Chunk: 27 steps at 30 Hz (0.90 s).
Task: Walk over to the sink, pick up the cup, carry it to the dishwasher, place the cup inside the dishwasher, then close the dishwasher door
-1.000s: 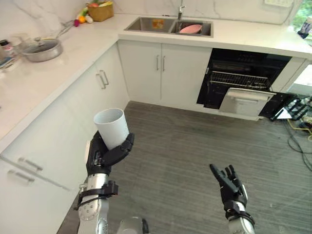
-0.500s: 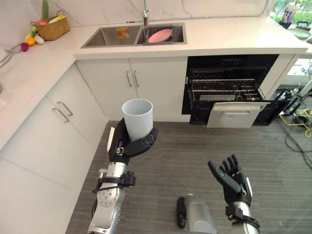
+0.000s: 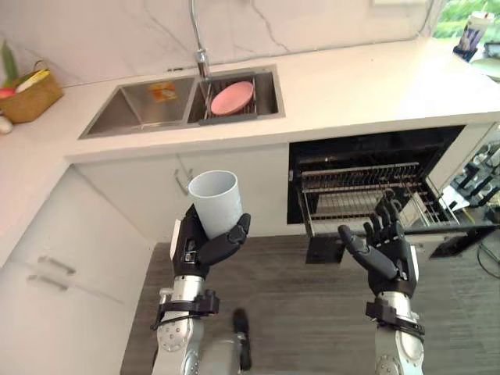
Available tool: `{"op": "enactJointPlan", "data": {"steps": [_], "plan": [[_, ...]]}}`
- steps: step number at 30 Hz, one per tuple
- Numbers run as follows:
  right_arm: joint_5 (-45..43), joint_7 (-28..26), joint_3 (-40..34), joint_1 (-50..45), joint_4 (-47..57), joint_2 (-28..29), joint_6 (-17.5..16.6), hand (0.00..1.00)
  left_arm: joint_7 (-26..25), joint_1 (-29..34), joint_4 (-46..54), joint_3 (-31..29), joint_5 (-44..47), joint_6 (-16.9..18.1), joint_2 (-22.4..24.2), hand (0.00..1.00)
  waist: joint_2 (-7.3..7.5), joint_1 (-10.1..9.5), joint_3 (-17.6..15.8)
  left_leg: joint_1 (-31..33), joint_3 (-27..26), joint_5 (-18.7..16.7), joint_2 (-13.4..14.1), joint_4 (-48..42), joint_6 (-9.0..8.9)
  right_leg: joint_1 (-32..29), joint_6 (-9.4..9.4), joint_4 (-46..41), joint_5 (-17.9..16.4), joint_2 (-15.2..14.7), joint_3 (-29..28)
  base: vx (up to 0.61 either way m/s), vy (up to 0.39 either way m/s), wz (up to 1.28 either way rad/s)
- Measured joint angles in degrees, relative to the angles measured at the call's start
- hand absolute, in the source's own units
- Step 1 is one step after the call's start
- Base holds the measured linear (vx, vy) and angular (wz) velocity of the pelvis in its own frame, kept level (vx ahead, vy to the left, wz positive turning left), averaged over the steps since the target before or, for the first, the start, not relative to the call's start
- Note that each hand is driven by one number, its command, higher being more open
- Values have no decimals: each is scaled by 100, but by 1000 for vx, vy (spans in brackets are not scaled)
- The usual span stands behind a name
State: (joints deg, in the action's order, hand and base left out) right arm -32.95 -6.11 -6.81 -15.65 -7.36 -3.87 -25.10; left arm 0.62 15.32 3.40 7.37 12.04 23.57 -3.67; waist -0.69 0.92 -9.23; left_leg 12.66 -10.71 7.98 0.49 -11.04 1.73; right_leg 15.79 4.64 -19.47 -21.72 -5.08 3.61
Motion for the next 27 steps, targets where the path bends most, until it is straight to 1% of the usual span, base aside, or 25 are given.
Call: {"op": "enactJointPlan", "data": {"steps": [1,2,3,4,5,6,7,8,9,10,11,12,13,14,15,16,17,19,21,22,23,24,25,26,27], "plan": [[-1,7,-2,21,15,8,-2,100,1,-10,-7,-32,2,-2,-6,0,59,1,13,33,-37,-142,-67,-142,33,5,38,-49,36,-95,1,475,93,-13],[-1,16,-18,41,41,0,-2,100,3,-14,-8,-37,5,-1,6,0,67,6,21,38,-73,-303,-108,-269,61,20,117,-105,98,-164,-1,350,84,-3],[-16,66,-90,49,75,6,4,100,25,-55,-8,-32,5,-1,13,0,68,24,28,-45,-98,-621,-234,-473,114,-41,224,-523,278,-283,21,427,128,4],[-23,82,-116,40,73,15,9,100,68,-83,-7,-24,-1,0,33,0,75,32,30,-104,-83,-744,-287,-523,139,-181,247,-937,386,-336,23,488,167,12],[-72,103,-152,39,72,57,10,100,126,-133,2,3,-17,8,41,0,136,54,0,-251,-72,-980,-385,-581,204,-631,343,-2042,799,-502,39,395,148,12],[-72,121,-166,42,72,89,11,100,144,-156,3,16,-37,8,23,0,161,68,-14,-369,-72,-1085,-440,-582,237,-881,372,-2630,1189,-619,49,372,129,5],[-42,153,-164,40,51,132,12,100,137,-166,5,79,-62,-4,-37,0,135,109,2,-641,-82,-1248,-491,-494,276,-1271,407,-3515,2193,-859,116,295,89,-8],[38,156,-150,57,19,170,14,100,102,-169,23,135,-99,-9,-68,0,119,140,12,-809,-112,-1354,-474,-459,328,-1584,237,-4100,2171,-1056,282,358,92,-23],[75,148,-60,88,-47,179,26,100,49,-180,44,146,-98,-17,-104,0,93,164,18,-1017,-134,-1469,-405,-367,297,-2025,-296,-4564,1724,-1215,575,423,50,-31],[64,138,5,79,-72,204,78,100,4,-229,49,154,-90,-49,-108,0,66,174,-16,-1265,-134,-1536,-264,-268,214,-2365,-410,-4590,1329,-1184,849,419,20,-27],[64,122,16,62,-71,225,87,100,-16,-254,48,166,-88,-77,-109,0,48,177,-43,-1403,-132,-1557,-182,-212,167,-2482,-389,-4453,1168,-1134,989,399,-44,-16],[64,105,28,-1,-31,259,88,100,-29,-283,49,190,-88,-105,-128,0,32,211,-79,-1665,-119,-1607,-32,-103,92,-2651,-347,-4006,972,-1021,1252,314,-106,2],[65,88,34,-89,58,267,87,100,-13,-293,49,197,-88,-110,-176,0,36,275,-86,-1847,-71,-1665,50,-89,49,-2764,-336,-3390,936,-949,1420,310,-123,9],[65,83,32,-117,115,255,86,100,14,-291,49,197,-88,-110,-189,0,36,300,-86,-1920,-58,-1710,63,-100,18,-2794,-360,-2976,954,-901,1452,325,-156,11],[65,76,24,-132,255,214,75,100,81,-307,49,188,-87,-105,-211,0,116,322,-44,-1994,-35,-1876,5,-185,-56,-2766,-464,-1954,1282,-812,1487,269,-134,6],[64,71,7,-126,313,174,66,100,110,-340,13,195,-90,-95,-225,0,106,338,-44,-2009,5,-2008,-22,-266,-123,-2701,-529,-1711,1189,-798,1539,366,-162,-1],[64,85,-30,-59,307,2,88,100,151,-400,-192,263,-101,-104,-127,0,-100,330,-23,-1967,55,-2135,93,-386,-175,-2479,-526,-1352,1093,-634,1541,271,-111,-4],[67,90,-39,-56,312,-61,109,100,227,-405,-232,428,-188,-109,-149,0,-220,303,20,-1957,64,-2131,212,-427,-175,-2282,-550,-932,1050,-418,1537,241,-104,-15],[67,92,-33,-56,348,2,111,100,318,-450,-247,565,-250,-110,-250,0,-144,303,-54,-1769,66,-2169,268,-1041,-239,-1998,-486,-494,881,-325,1464,151,-89,-14],[67,92,-29,-58,362,11,112,100,342,-451,-259,637,-269,-119,-252,0,-164,300,-120,-1547,106,-2201,353,-1718,-294,-1881,-492,-437,867,-269,1431,73,-31,-26],[86,92,5,-86,388,5,124,100,353,-393,-255,685,-314,-126,-247,0,-197,284,-151,-1251,276,-2157,459,-2561,-354,-1774,-516,-394,843,-185,1343,86,16,-68],[143,90,81,-91,420,-24,132,100,368,-285,-259,697,-337,-141,-241,0,-235,168,-142,-873,603,-2153,550,-3439,-458,-1722,-581,-389,788,-59,1109,130,67,-120],[179,84,132,-64,448,-21,132,100,384,-232,-266,700,-372,-158,-240,0,-258,61,-116,-759,793,-2237,579,-3599,-393,-1742,-584,-399,783,10,819,124,98,-126],[179,83,165,-51,476,-21,132,100,404,-226,-274,699,-374,-158,-241,0,-248,51,-110,-716,920,-2304,567,-3506,-344,-1751,-574,-400,780,14,679,185,141,-142],[178,74,261,-22,573,-20,131,100,462,-213,-278,693,-376,-151,-229,0,-249,40,-102,-667,1350,-2410,505,-3026,-222,-1826,-512,-403,803,6,286,164,134,-114]]}}
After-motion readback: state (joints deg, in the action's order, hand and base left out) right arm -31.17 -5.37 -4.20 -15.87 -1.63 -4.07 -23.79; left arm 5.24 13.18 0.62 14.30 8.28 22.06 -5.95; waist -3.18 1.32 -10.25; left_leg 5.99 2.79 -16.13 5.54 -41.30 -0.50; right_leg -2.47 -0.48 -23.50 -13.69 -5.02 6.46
